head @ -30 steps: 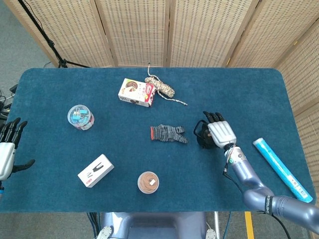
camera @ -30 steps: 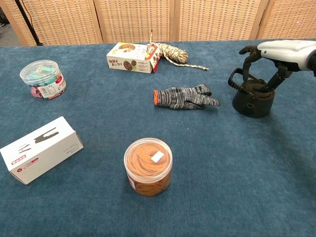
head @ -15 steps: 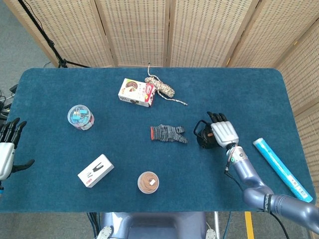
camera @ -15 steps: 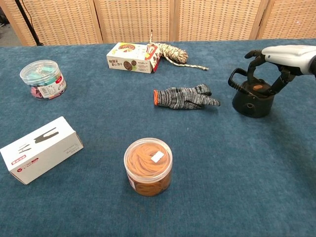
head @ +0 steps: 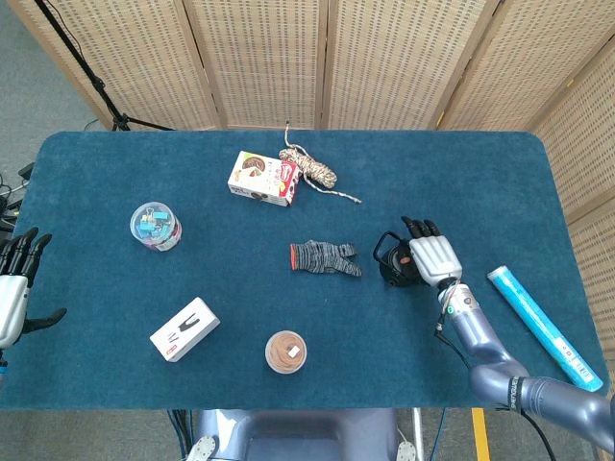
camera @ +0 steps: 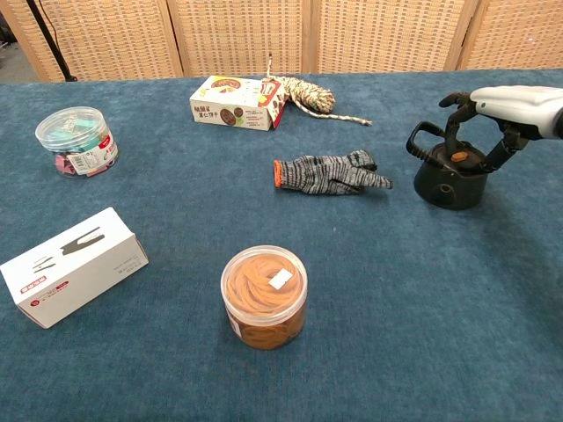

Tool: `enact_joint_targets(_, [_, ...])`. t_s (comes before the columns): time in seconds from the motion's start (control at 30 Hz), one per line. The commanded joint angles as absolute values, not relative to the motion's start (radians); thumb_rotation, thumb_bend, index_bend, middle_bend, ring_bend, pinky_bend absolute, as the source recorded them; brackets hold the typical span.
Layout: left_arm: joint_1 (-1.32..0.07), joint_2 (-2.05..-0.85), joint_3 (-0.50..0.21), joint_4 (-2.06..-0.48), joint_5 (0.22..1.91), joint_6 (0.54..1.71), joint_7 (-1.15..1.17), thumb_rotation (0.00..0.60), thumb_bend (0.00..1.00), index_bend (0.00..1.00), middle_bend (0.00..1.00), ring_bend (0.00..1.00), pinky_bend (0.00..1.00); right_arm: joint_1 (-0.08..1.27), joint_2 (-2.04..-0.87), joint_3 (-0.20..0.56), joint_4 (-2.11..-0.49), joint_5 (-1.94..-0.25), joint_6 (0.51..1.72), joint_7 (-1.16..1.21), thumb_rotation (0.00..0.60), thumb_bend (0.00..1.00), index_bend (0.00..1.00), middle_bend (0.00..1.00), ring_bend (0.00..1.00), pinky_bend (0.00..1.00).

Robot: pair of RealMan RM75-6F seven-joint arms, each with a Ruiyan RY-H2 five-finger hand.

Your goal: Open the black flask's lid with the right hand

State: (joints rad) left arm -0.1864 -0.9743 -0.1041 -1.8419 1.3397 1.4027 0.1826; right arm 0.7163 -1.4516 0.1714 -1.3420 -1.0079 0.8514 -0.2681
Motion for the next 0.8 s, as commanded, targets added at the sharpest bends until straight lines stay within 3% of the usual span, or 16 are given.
enact_joint_targets(0.03, [-0.186,-0.975,-0.103,-1.842,1.34,1.403,0.183,0.6,0.05,0.0,0.0,0.0,0.0,0.715,-1.46,0.169,-1.329,-1.01,0.847,-0.259,0.6,0.42,0.44,0.0,0.0,0.0])
enact_joint_targets(0.5, [-0.189,-0.975,-0.105,-1.844,1.335,1.397,0.187,0.6,0.05,0.0,0.0,0.0,0.0,0.716,-1.488,0.168,-1.276,-1.019,0.833,-0.233,0.6,0.42,0.48,0.0,0.0,0.0])
enact_joint_targets(0.8, [-0.191,-0.976,-0.104,-1.843,1.334,1.393,0.187,0.6,0.05,0.0,0.0,0.0,0.0,0.71,-1.517,0.165,-1.236,-1.031,0.839,-0.218,0.6,0.42,0.58,0.0,0.0,0.0])
